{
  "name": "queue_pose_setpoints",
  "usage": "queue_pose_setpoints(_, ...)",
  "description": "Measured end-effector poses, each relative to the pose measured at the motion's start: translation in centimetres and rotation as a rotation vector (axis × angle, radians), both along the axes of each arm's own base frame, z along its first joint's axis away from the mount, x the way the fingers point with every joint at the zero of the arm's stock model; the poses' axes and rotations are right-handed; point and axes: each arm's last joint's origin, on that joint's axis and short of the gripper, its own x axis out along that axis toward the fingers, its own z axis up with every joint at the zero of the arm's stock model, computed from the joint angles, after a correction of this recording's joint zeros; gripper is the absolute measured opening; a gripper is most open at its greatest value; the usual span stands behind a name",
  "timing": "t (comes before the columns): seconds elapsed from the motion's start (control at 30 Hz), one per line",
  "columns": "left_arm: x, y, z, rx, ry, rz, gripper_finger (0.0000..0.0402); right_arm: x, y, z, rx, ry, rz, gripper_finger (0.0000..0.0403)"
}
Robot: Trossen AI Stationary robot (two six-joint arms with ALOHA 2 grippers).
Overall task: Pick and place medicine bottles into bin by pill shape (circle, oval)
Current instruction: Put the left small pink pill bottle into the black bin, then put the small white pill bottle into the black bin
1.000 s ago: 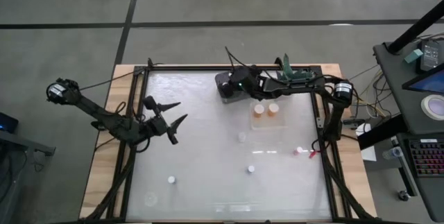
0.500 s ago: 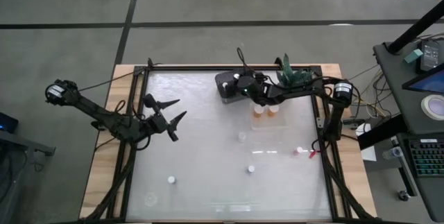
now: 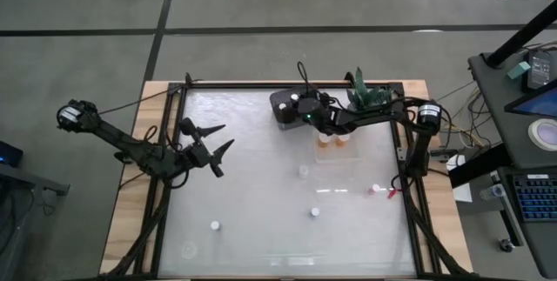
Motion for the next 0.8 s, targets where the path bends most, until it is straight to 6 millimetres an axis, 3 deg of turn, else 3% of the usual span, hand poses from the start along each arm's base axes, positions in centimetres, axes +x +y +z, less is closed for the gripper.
queue_pose_setpoints(0.2,0.0,0.0,0.0,0.0,0.0,0.0,0.0219,0.5,-0.2,-1.7,-0.003,0.028,0.005,0.0105)
queue_pose_setpoints(0.47,0.0,0.0,0.0,0.005,0.004,0.0,0.0219,0.5,-0.2,-2.2,-0.004,0.05,0.001,0.0109)
queue_pose_setpoints(0.8,0.0,0.0,0.0,0.005,0.004,0.0,0.0219,0.5,-0.2,-2.2,-0.003,0.049,0.0,0.0173)
